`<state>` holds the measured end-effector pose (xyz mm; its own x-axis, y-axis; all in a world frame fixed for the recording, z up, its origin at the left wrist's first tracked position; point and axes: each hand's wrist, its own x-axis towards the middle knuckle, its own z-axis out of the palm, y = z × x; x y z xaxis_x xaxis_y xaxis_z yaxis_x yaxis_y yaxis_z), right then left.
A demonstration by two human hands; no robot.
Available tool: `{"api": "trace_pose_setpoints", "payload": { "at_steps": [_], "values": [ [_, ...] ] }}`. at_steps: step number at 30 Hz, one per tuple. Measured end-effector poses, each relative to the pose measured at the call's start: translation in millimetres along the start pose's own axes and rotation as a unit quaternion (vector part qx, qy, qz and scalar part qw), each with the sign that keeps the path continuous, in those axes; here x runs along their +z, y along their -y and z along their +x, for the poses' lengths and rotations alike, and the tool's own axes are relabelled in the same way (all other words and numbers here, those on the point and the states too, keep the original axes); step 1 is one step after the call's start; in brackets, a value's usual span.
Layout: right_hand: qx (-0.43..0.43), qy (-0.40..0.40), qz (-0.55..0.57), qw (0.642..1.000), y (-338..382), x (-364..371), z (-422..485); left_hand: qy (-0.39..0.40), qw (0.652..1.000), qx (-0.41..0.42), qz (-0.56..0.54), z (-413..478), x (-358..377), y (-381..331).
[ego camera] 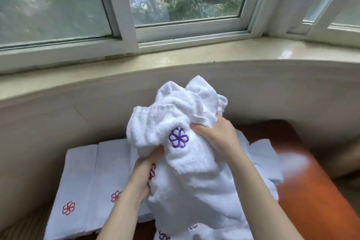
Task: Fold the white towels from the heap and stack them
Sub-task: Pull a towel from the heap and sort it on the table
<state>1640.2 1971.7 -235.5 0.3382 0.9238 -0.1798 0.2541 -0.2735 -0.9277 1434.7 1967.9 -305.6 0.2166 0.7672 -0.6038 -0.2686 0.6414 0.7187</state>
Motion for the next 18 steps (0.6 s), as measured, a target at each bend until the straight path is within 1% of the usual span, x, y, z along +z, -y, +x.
{"api": "trace_pose_setpoints", "payload": {
  "at_steps": [3, 5, 7, 8, 9, 10, 11, 13, 15, 16, 17, 18],
  "values": [
    [0.035, -0.03, -0.031, 0.998, -52.9, -54.0, 10.7, -0.004, 0.999, -0.023, 0.042, 17.3, 54.1, 44.4],
    [0.067, -0.048, -0.05, 0.995, -105.6, -80.8, 25.2, -0.024, 0.995, -0.021, 0.091, 36.5, 81.7, 82.3],
    [0.119, -0.07, -0.106, 0.985, -168.2, -93.9, 37.1, -0.045, 0.987, -0.01, 0.157, 58.8, 99.4, 124.9],
    [0.155, -0.069, -0.14, 0.976, -201.6, -95.8, 39.9, -0.053, 0.974, -0.01, 0.221, 68.9, 104.4, 146.2],
    [0.196, -0.055, -0.17, 0.964, -232.8, -95.2, 40.0, -0.058, 0.953, -0.007, 0.299, 76.2, 108.1, 166.3],
    [0.233, -0.039, -0.194, 0.952, -258.0, -93.4, 37.8, -0.056, 0.926, 0.008, 0.373, 81.2, 110.4, 184.0],
    [0.252, -0.028, -0.203, 0.946, -277.0, -91.6, 34.5, -0.043, 0.898, 0.032, 0.438, 83.7, 112.6, 199.0],
    [0.225, -0.032, -0.195, 0.954, -296.6, -91.4, 25.4, -0.012, 0.843, 0.056, 0.535, 85.3, 113.7, 220.5],
    [0.165, -0.075, -0.204, 0.962, -299.6, -91.1, 13.9, -0.023, 0.791, 0.054, 0.609, 83.0, 113.5, 228.5],
    [0.135, -0.085, -0.204, 0.966, -297.6, -89.7, 7.4, -0.037, 0.771, 0.064, 0.633, 82.2, 113.9, 229.3],
    [0.101, -0.071, -0.197, 0.972, -294.6, -87.0, 0.9, -0.046, 0.757, 0.079, 0.647, 82.2, 114.3, 228.8],
    [0.07, -0.036, -0.195, 0.978, -291.4, -82.5, -4.7, -0.049, 0.751, 0.089, 0.652, 83.3, 114.7, 227.1]
  ]
}}
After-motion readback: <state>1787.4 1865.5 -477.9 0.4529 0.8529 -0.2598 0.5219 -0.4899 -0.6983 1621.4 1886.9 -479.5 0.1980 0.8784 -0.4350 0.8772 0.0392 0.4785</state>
